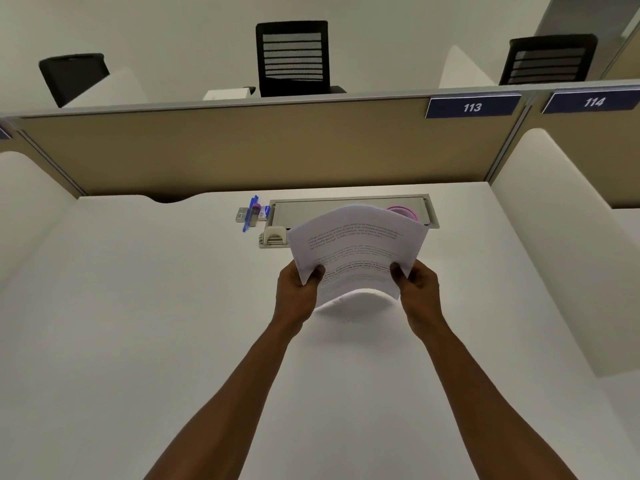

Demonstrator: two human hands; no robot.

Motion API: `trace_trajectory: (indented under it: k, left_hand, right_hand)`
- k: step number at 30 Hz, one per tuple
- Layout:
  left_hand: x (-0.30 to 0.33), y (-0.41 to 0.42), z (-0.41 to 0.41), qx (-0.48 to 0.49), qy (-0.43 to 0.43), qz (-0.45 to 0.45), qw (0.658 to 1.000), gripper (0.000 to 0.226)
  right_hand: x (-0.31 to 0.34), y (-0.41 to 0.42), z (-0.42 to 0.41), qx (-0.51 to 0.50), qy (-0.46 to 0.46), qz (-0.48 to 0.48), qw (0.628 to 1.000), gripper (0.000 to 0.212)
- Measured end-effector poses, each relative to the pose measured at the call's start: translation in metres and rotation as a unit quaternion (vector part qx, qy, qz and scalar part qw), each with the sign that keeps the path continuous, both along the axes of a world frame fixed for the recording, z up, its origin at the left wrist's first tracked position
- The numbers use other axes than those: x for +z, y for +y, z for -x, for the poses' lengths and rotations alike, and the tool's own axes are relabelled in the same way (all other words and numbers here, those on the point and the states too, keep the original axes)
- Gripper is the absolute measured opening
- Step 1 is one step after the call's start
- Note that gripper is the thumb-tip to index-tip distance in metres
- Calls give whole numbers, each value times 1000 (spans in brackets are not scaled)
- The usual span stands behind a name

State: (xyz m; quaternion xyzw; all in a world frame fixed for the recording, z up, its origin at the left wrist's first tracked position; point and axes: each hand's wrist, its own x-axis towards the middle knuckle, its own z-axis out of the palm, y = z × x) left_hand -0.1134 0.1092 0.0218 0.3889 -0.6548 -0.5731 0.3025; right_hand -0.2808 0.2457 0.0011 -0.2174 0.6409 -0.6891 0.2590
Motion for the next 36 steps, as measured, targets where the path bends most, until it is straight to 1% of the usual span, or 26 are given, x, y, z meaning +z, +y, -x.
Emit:
trace_trajectory:
  k: [3, 7, 10, 14, 17, 19, 23, 28, 32, 36]
  left_hand:
    - [-2, 2, 2, -1, -14, -8, 1000, 31]
    - [-2, 2, 1, 1, -17, -2, 1000, 28]
    - [0, 2, 1, -1, -21, 0, 1000, 31]
    - [4, 0, -1, -9, -20, -10, 1000, 31]
    - [9, -1, -3, -18, -3, 1, 1000, 30]
    - [12, -3, -3, -21, -9, 1, 1000, 32]
    - [11, -2, -2, -26, -18, 2, 999, 33]
    - [4, 5, 2, -47, -47, 10, 998, 35]
    - [4, 0, 6, -44, -42, 12, 998, 31]
    - [5, -10, 9, -36, -38, 10, 999, 31]
  right_hand:
    - [-1, 0, -2, 5, -9, -12, 1000, 23]
    - [-2, 0, 1, -10, -7, -17, 1000, 20]
    - [-2, 0, 1, -20, -11, -26, 999, 19]
    - [6, 0, -1, -13, 21, -4, 1000, 26]
    - [13, 1, 3, -19, 43, -3, 999, 22]
    - [16, -1, 3, -14, 42, -5, 999, 19]
    - [17, 2, 4, -17, 45, -3, 999, 22]
    - [4, 10, 2, 0, 23, -46, 999, 24]
    - [2, 9, 1, -9, 30, -51, 998, 29]
    - [-2, 4, 2, -14, 27, -60, 998, 27]
